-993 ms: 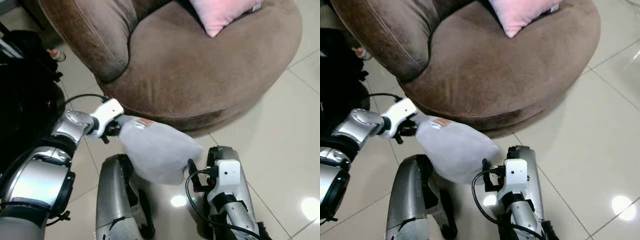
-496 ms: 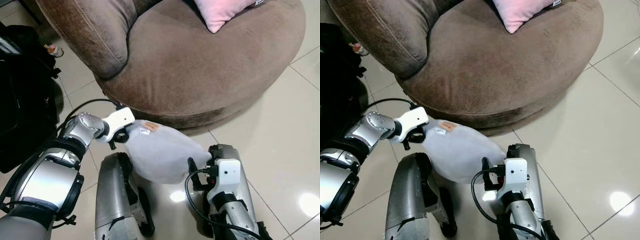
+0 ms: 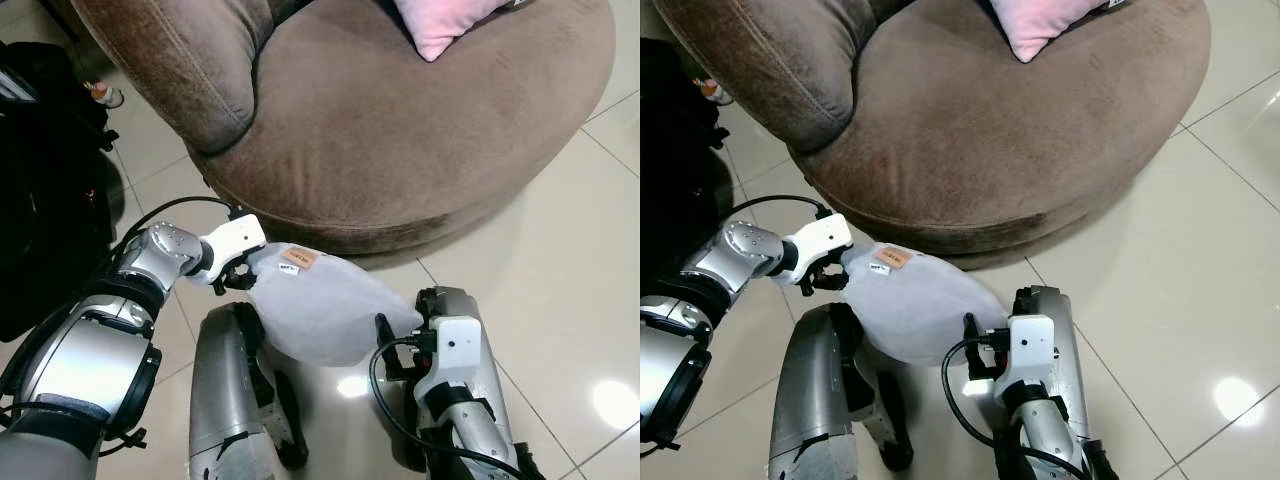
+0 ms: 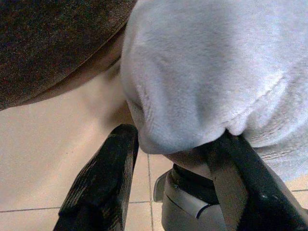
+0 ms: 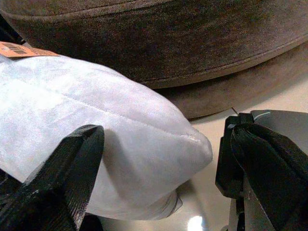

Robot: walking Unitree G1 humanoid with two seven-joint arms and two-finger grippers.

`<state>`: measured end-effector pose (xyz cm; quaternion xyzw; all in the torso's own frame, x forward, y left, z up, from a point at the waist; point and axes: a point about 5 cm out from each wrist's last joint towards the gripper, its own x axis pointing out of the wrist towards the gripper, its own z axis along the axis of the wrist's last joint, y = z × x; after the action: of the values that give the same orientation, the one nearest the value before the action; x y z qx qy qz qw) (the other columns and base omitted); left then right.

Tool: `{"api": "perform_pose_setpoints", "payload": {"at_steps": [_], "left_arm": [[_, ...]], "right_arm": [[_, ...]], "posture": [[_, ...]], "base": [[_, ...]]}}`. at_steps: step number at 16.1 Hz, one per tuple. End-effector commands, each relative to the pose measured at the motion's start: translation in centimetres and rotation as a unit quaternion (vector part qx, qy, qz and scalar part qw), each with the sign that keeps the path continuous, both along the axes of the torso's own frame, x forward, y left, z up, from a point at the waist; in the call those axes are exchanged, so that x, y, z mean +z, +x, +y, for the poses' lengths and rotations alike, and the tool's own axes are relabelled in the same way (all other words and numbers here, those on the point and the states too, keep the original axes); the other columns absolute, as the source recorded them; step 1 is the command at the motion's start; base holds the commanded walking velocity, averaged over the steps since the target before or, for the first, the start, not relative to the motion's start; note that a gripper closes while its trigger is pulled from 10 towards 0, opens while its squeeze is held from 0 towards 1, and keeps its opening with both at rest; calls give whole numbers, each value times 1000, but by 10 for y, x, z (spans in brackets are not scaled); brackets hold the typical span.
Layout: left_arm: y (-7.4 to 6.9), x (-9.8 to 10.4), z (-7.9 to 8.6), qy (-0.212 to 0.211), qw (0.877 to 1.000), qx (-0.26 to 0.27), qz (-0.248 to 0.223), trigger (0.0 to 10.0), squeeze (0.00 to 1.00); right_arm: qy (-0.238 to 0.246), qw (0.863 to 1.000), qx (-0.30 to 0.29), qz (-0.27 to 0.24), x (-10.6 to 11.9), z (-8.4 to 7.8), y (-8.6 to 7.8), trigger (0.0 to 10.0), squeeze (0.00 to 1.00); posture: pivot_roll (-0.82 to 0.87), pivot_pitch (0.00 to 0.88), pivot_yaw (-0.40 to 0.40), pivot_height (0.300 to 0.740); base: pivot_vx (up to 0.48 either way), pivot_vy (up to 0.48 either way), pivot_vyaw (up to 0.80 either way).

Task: Move the pillow to the sofa from floor

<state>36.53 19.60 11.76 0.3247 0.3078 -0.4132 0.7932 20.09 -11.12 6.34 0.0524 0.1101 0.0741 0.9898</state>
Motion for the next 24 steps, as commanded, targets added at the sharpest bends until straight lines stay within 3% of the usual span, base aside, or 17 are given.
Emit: {"api": "perform_pose_setpoints", "payload": {"at_steps": [1, 2, 3, 4, 5, 6, 9, 10, 11, 12, 16, 20, 24], "left_arm": [[-3, -3, 10, -1, 1000, 20, 14, 10000, 1000], [1, 4, 10, -7, 1000, 23, -10, 10000, 0], [3, 8, 10, -11, 999, 25, -23, 10000, 0], [20, 40, 4, -98, 987, 72, -101, 10000, 0], [37, 90, -1, -230, 944, 130, -197, 10000, 0], [40, 111, 0, -259, 928, 129, -234, 10000, 0], [34, 120, 4, -318, 900, 138, -264, 10000, 0], [30, 122, 3, -328, 893, 132, -278, 1961, 0], [25, 122, 1, -336, 887, 125, -290, 0, 0], [21, 121, 0, -345, 883, 127, -293, 0, 0], [16, 117, 2, -350, 878, 157, -285, 0, 0], [10, 87, 2, -332, 899, 169, -229, 0, 0], [6, 89, -7, -347, 904, 144, -205, 0, 0]], "right_arm": [[-13, 996, -16, 90, -32, -9, -15, 10000, 0], [-14, 996, -16, 90, -32, -10, -15, 10000, 0], [-15, 996, -16, 90, -32, -10, -15, 10000, 0], [-17, 996, -17, 91, -32, -11, -15, 10000, 0], [-18, 995, -18, 93, -33, -13, -16, 10000, 0], [-18, 995, -18, 94, -34, -14, -17, 10000, 0], [-20, 995, -4, 95, -37, -13, -12, 10000, 0], [-22, 995, -1, 95, -37, -14, -10, 10000, 0], [-25, 995, 3, 93, -37, -16, -6, 10000, 0], [-27, 996, 10, 90, -35, -16, -1, 10000, 0], [-33, 996, 24, 82, -33, -15, 10, 10000, 0], [-27, 996, 20, 79, -32, -11, 11, 10000, 0], [-29, 996, 16, 85, -35, -15, 7, 10000, 0]], "posture": [[-193, 365, 175, 472], [-194, 363, 171, 472], [-194, 362, 172, 472], [-201, 358, 173, 472], [-195, 355, 169, 472], [-187, 352, 164, 472], [-145, 331, 143, 472], [-136, 327, 137, 472], [-121, 322, 126, 472], [-110, 320, 118, 472], [-95, 319, 105, 472], [-107, 328, 127, 472], [-119, 327, 123, 472]], "base": [[0, 0, 0], [0, 0, 0], [0, 0, 0], [0, 0, 0], [0, 0, 0], [0, 0, 0], [0, 0, 0], [0, 0, 0], [0, 0, 0], [0, 0, 0], [0, 0, 0], [0, 0, 0], [0, 0, 0]]}}
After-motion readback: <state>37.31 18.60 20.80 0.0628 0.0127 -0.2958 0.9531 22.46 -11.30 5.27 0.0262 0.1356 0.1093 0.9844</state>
